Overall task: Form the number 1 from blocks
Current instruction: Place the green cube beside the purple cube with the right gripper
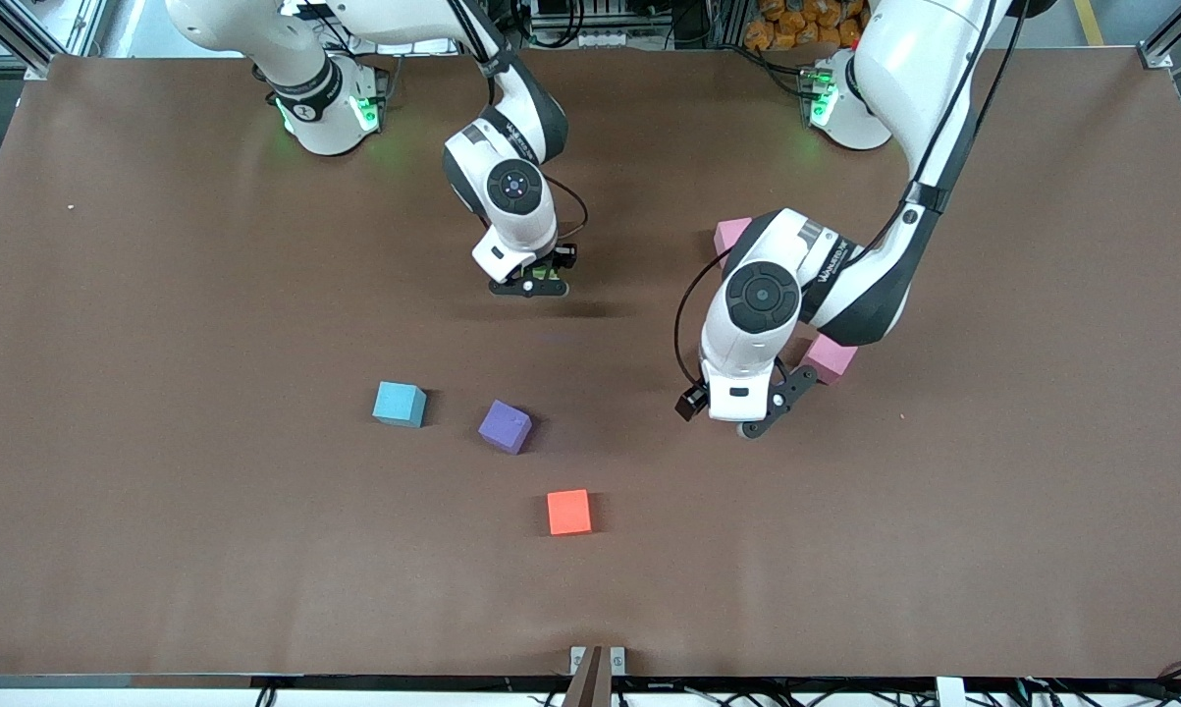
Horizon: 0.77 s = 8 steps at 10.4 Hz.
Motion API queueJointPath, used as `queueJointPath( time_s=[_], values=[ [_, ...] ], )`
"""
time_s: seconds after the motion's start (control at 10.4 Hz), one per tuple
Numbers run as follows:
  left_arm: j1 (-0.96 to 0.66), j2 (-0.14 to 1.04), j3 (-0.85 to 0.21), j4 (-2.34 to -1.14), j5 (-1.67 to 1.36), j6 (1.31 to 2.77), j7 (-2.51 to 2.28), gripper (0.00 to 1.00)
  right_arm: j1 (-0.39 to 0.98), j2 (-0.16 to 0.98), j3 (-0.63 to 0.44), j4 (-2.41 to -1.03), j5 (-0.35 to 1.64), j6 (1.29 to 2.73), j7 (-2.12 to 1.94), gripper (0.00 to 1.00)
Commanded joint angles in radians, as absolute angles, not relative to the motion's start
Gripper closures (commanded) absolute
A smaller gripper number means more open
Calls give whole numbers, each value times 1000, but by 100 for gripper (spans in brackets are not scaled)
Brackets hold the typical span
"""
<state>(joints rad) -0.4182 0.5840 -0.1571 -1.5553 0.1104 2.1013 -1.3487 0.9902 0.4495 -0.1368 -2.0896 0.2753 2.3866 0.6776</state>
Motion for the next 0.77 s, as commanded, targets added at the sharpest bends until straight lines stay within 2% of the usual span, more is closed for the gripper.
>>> queueJointPath(
  time_s=[0.0,0.39,0.68],
  values=[
    [-419,595,-164,-1548,123,2092,-1405,0,992,433,-135,-2118,291,2401,686,0],
    [-411,617,-164,-1528,123,2094,-1468,0,956,352,-135,-2120,290,2355,686,0],
    [-377,611,-163,-1616,123,2073,-1460,0,835,253,-137,-2115,250,2312,669,0]
  ],
)
